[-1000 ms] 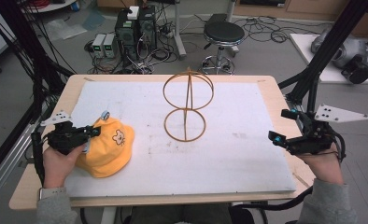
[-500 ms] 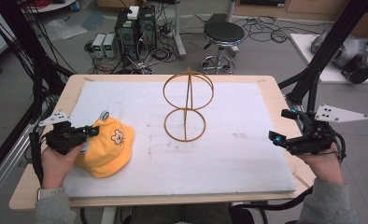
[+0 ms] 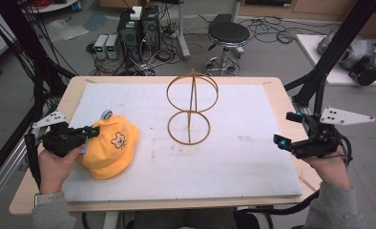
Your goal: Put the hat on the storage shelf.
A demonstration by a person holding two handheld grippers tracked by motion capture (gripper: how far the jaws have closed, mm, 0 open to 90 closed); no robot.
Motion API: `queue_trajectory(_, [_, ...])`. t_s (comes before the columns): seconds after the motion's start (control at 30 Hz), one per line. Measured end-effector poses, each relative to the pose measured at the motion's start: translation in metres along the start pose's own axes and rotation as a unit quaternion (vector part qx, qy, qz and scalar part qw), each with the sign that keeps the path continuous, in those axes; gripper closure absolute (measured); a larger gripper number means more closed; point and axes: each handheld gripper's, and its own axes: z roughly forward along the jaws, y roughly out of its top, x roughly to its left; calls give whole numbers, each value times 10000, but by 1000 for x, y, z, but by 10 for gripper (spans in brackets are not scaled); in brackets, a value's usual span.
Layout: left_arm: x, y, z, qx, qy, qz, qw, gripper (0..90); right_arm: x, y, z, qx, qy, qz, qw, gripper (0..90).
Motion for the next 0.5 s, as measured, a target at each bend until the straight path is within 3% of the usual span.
queue_trajectory(0.5, [-12,12,-12,-153,-13,12,9999,833,-2,-1,4,31,72,14,10000,13])
